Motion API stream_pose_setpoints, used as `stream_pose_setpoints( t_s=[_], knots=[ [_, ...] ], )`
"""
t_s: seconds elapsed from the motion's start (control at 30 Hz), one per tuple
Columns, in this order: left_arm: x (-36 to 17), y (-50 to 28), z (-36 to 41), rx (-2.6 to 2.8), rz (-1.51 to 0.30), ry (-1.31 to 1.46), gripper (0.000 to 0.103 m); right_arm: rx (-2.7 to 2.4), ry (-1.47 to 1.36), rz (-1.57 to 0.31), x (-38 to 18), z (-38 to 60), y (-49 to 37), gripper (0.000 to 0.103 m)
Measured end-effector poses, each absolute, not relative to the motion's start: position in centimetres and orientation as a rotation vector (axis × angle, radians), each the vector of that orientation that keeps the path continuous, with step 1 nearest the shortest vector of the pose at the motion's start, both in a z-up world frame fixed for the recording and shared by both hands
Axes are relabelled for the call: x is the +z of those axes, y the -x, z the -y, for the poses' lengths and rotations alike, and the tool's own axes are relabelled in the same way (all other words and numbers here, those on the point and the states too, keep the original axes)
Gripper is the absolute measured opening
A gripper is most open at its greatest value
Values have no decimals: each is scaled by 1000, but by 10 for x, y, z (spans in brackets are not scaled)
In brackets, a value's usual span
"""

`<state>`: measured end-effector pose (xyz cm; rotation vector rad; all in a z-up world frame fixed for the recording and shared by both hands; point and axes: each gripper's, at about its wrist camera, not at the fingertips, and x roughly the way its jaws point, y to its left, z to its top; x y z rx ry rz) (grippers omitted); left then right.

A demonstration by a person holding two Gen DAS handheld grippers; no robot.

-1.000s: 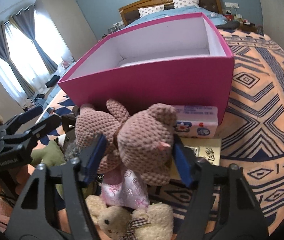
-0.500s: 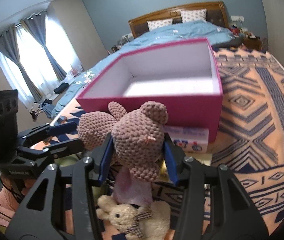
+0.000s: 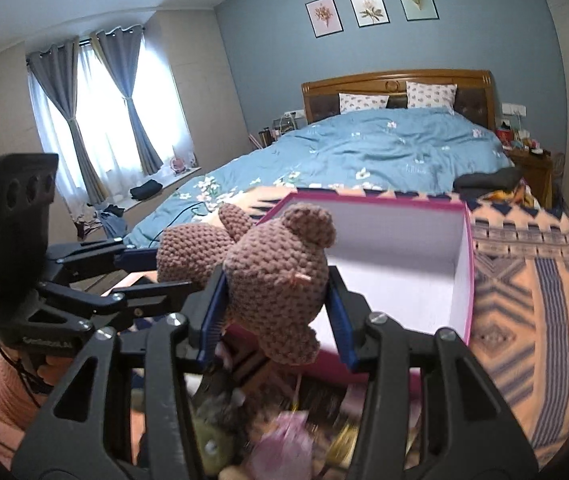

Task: Organize objects
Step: 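Grasp the pink knitted bunny with the right gripper and drop it into the magenta box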

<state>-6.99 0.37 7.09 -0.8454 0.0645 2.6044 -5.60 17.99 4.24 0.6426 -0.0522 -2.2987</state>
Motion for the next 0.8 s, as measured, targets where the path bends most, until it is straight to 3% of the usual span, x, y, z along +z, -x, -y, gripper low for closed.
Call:
stream_pose_setpoints(
  t_s=[0.23,0.57,0.8],
  knots=[
    [43,131,2,2593,-53,994,54,-2299,-745,42,27,-157,116,50],
    [-15,165,-2,2553,-123,1234,54,-2182,-1057,62,-43,-141,174,50],
    [-23,154,2,2550,-137,1263,54,-2228,-1111,-18,-58,-143,178,64]
  ],
)
